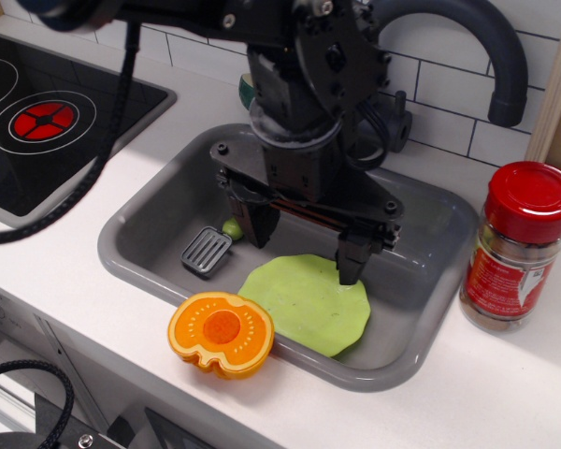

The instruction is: Put spatula on plate sink

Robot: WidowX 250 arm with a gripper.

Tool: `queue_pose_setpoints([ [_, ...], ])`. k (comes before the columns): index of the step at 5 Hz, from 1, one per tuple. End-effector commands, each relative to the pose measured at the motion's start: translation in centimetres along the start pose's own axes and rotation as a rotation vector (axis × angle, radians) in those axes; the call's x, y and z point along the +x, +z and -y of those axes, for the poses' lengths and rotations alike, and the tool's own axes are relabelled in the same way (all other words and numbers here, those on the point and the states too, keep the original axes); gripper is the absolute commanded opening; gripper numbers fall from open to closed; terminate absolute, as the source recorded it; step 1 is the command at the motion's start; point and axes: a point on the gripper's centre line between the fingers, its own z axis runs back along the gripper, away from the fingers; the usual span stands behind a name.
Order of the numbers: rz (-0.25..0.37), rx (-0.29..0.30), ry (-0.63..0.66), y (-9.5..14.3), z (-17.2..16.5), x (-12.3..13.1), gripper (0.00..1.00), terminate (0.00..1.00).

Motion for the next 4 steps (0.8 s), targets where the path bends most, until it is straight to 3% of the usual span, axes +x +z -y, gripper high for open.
queue_pose_setpoints([
  [1,0.0,0.0,0.0,0.0,0.0,0.0,1.0,0.0],
  [2,0.033,0.054,0.015,-1.4,-1.7,1.5,1.0,0.0],
  [3,0.069,0.068,0.008,-2.5,-3.9,2.9,1.0,0.0],
  [4,0.067,0.091,0.034,-3.6,-5.8,4.4,1.0,0.0],
])
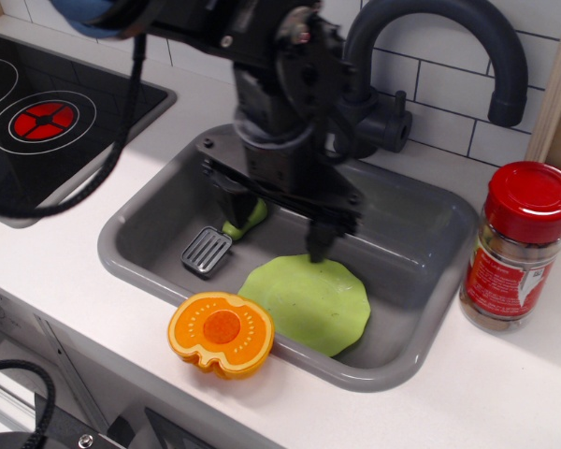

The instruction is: Put spatula on plate sink

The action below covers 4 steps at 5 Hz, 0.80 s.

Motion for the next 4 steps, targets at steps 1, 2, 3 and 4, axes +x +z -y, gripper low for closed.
queue_pose_setpoints([
  [1,0.036,0.046,0.029,-2.0,-3.3,2.9,1.0,0.0],
  [2,0.074,0.086,0.033,-4.3,-4.7,4.0,1.0,0.0],
  [3,0.088,0.091,0.029,-6.1,-5.5,4.4,1.0,0.0],
  [4,0.098,0.059,0.037,-7.5,-5.5,4.8,1.0,0.0],
])
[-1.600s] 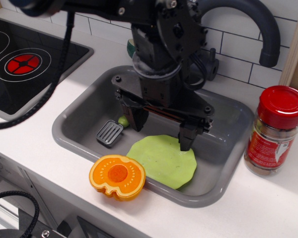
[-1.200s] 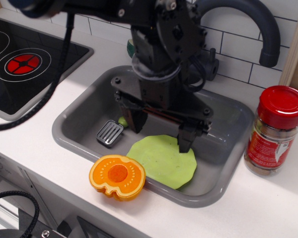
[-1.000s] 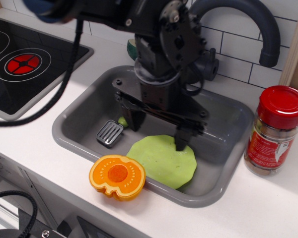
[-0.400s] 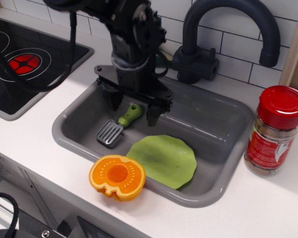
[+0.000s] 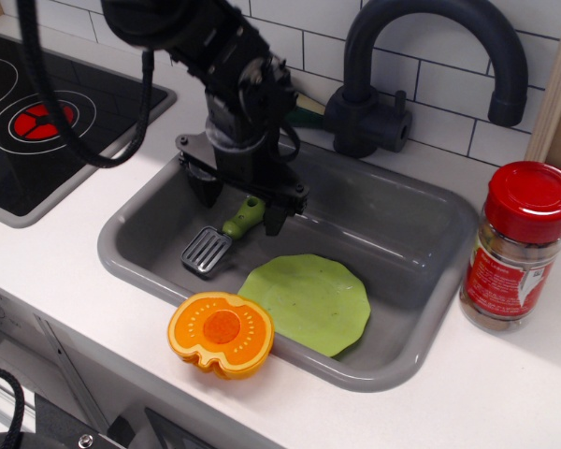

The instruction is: Put spatula on plate sink

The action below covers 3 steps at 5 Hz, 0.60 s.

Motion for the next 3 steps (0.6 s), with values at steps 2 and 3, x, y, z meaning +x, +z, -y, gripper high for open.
queue_pose_setpoints([
  [2,0.006,-0.059,0.018,-2.7,0.1,2.0,1.0,0.0],
  [3,-0.021,-0.041,0.018,-3.4,0.4,2.4,1.0,0.0],
])
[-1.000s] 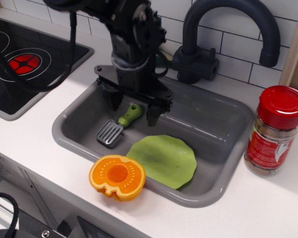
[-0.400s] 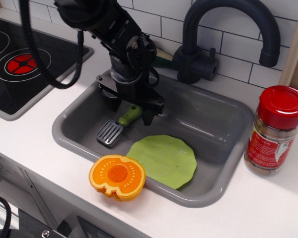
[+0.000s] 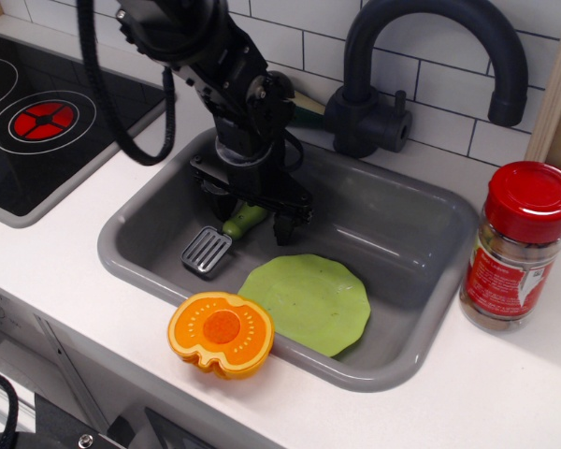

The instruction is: Put spatula on plate sink

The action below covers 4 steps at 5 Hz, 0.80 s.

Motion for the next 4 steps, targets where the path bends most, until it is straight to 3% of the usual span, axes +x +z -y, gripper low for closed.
queue_pose_setpoints([
  [1,0.015,0.034,0.007,-0.4,0.0,1.4,1.0,0.0],
  [2,0.006,0.033,0.007,-0.8,-0.1,1.1,0.0,0.0],
  [4,0.021,0.027,0.013,0.9,-0.6,1.4,0.0,0.0],
])
